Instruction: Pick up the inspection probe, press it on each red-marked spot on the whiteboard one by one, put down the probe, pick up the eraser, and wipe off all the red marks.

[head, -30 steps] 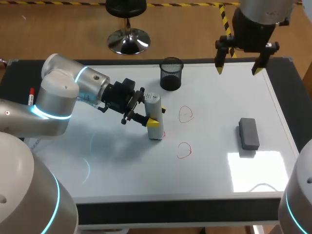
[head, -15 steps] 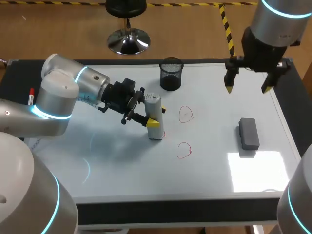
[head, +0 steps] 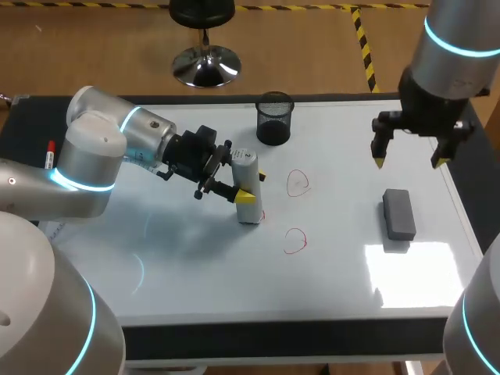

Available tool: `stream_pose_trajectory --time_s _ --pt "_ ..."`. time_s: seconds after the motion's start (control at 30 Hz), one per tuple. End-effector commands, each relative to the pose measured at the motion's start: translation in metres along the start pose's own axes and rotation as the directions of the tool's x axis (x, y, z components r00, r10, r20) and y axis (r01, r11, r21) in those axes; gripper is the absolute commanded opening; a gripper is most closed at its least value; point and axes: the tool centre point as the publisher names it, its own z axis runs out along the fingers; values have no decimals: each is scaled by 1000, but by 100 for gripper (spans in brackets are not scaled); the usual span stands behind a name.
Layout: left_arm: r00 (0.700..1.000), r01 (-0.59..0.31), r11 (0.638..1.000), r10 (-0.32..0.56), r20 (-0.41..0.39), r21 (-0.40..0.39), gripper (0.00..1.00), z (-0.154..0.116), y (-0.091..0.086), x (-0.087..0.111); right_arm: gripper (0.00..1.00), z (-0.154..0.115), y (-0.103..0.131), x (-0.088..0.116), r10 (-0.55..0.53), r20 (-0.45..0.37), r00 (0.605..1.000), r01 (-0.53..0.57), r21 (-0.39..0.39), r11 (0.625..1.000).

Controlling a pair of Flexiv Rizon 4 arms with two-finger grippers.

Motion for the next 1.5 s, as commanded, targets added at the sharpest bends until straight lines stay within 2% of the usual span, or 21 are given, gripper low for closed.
stream_pose_trajectory --time_s 0.03,0.1,0.4,0.73,1.5 --pt "1000 1 1000 -1 -1 2 0 3 16 1 100 12 -8 -3 -3 -3 1000 3 -20 1000" --pt "1000 1 1000 -1 -1 2 0 3 16 1 100 16 -9 -3 -5 30 1000 6 -27 1000" --pt "1000 1 1000 -1 -1 2 0 3 16 1 100 34 -16 -6 -24 -20 1000 23 -56 998" --pt "1000 1 1000 -1 -1 2 0 3 16 1 100 59 -20 -15 -23 -32 999 21 -35 999" --pt "1000 1 1000 -1 -1 2 0 3 16 1 100 114 -5 -32 -35 -83 996 36 3 999"
